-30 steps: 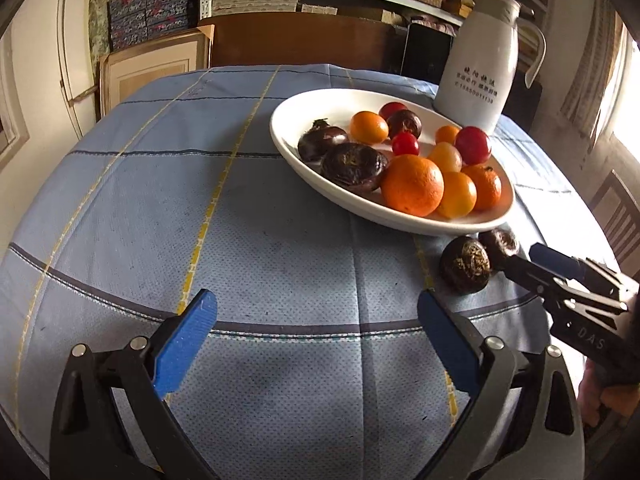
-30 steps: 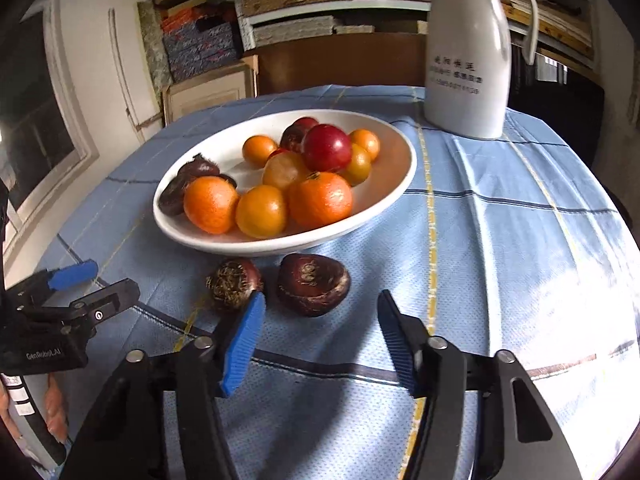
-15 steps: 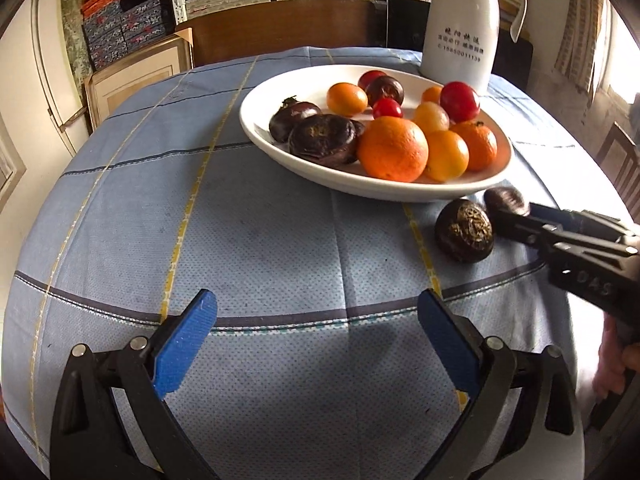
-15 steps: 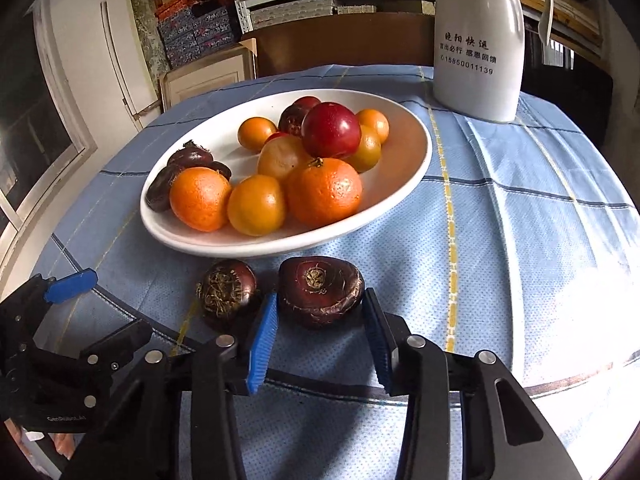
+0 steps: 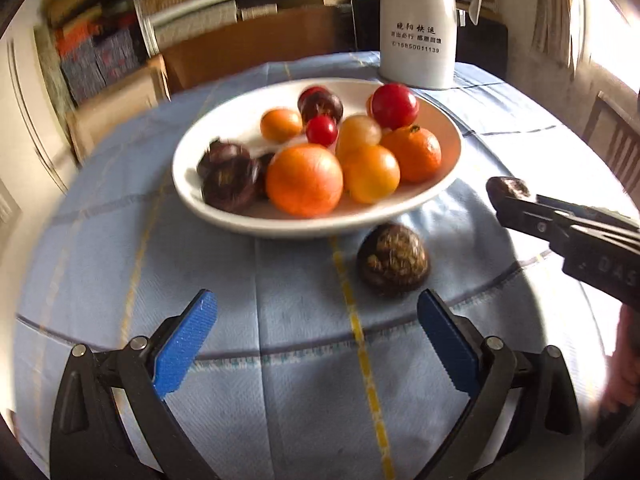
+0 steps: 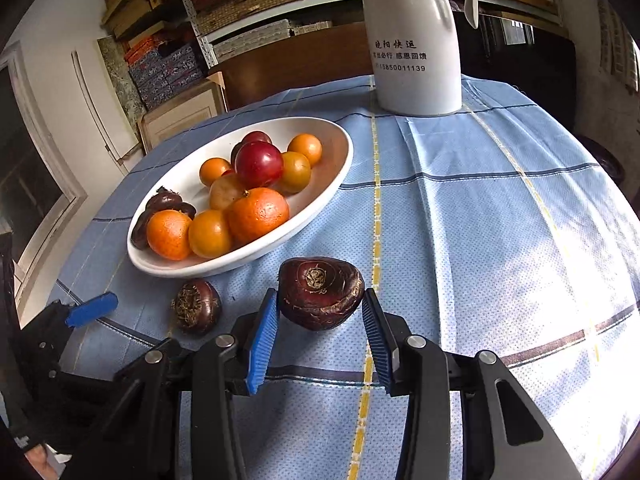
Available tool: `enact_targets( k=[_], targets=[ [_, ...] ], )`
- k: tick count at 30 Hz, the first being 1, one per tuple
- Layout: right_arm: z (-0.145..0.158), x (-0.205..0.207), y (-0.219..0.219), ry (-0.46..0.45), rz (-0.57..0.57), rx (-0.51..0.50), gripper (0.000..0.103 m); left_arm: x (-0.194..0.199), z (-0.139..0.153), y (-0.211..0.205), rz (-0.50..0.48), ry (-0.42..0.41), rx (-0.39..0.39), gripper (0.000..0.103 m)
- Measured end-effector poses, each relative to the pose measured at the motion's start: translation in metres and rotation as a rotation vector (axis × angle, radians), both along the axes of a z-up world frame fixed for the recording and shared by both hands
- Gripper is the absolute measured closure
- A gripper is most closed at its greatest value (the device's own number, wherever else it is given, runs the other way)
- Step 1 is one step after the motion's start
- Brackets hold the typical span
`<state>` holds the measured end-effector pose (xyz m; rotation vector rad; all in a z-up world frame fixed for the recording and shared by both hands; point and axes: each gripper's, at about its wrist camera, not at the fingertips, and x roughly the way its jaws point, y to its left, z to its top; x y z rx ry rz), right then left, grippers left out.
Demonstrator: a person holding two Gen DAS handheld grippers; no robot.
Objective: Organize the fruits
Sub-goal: 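Grasp a dark passion fruit with the left tool while the right tool grasps another passion fruit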
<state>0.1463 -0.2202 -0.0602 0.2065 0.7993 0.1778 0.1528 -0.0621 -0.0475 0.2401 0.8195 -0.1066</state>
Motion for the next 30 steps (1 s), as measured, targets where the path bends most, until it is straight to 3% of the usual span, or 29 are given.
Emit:
enact_targets(
  k=[3, 10, 19, 23, 30],
  targets=[
    [0.001, 0.000, -0.003, 0.003, -0.009, 0.011, 0.060, 0.005, 0.000, -0.013, 0.003, -0.020, 0.034, 0.005],
    [0.003, -0.001, -0.011, 0.000, -0.023, 0.052, 0.060, 0.028, -0.005, -0.024, 0.029, 0.025, 0.012, 0.005],
    [-0.001, 0.000, -0.010, 0.022, -0.005, 0.059, 0.060, 0.030, -0.006, 0.016, 0.197, 0.035, -0.015, 0.005],
    [-0.003, 0.002, -0.007, 0.020, -0.009, 0.043, 0.060, 0.031, -0.009, 0.030, 0.186, 0.079, -0.090, 0.005],
    [-0.010, 0.012, 0.006, 0.034, 0.019, -0.018, 0.060, 0.032, -0.010, 0.023, 0.129, 0.090, -0.082, 0.005]
  ],
)
